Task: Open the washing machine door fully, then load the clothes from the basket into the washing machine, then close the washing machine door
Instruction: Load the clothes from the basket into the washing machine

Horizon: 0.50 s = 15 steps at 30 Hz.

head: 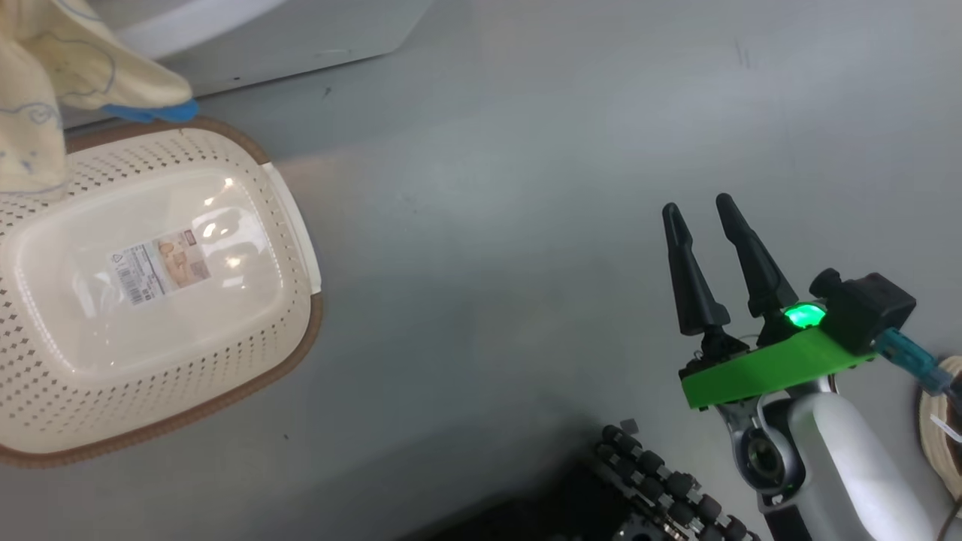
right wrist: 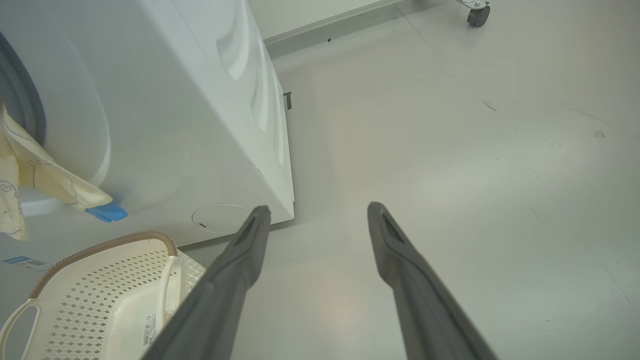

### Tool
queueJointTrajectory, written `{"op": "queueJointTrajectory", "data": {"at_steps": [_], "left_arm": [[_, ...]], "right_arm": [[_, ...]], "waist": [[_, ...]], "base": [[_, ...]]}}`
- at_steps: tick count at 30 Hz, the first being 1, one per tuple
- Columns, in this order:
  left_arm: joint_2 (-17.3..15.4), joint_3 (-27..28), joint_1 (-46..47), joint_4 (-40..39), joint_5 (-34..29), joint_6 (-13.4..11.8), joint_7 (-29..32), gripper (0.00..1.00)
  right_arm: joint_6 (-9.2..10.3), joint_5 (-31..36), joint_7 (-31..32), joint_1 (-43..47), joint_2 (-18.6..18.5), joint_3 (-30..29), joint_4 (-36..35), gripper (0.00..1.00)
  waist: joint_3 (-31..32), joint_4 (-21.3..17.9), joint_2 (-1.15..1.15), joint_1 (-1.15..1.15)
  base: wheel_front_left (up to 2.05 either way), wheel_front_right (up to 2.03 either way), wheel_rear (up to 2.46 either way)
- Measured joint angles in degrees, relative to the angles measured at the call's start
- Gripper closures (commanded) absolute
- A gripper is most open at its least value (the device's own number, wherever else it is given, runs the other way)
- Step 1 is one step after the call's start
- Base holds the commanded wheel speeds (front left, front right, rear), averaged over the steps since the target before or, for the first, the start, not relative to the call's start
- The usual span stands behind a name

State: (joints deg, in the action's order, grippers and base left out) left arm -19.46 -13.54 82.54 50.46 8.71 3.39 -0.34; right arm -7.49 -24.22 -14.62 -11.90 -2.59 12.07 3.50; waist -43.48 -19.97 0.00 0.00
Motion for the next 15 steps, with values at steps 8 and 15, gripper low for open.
{"op": "queueJointTrajectory", "data": {"at_steps": [8, 15], "left_arm": [[-1.51, -1.15, 5.23, 1.03, -1.65, -1.01, -6.02, 1.0], [-1.03, -1.49, 6.44, 4.56, -1.2, -1.05, -8.48, 0.75]], "right_arm": [[0.0, -1.07, 0.0, -0.13, 0.05, 0.89, 0.0, 0.0], [0.0, -1.08, 0.0, -0.2, 0.08, 0.93, 0.1, 0.0]], "waist": [[-1.68, -1.12, 0.0, 0.0], [-1.43, -0.94, 0.0, 0.01]], "base": [[0.0, 0.0, 0.0], [0.0, 0.0, 0.0]]}}
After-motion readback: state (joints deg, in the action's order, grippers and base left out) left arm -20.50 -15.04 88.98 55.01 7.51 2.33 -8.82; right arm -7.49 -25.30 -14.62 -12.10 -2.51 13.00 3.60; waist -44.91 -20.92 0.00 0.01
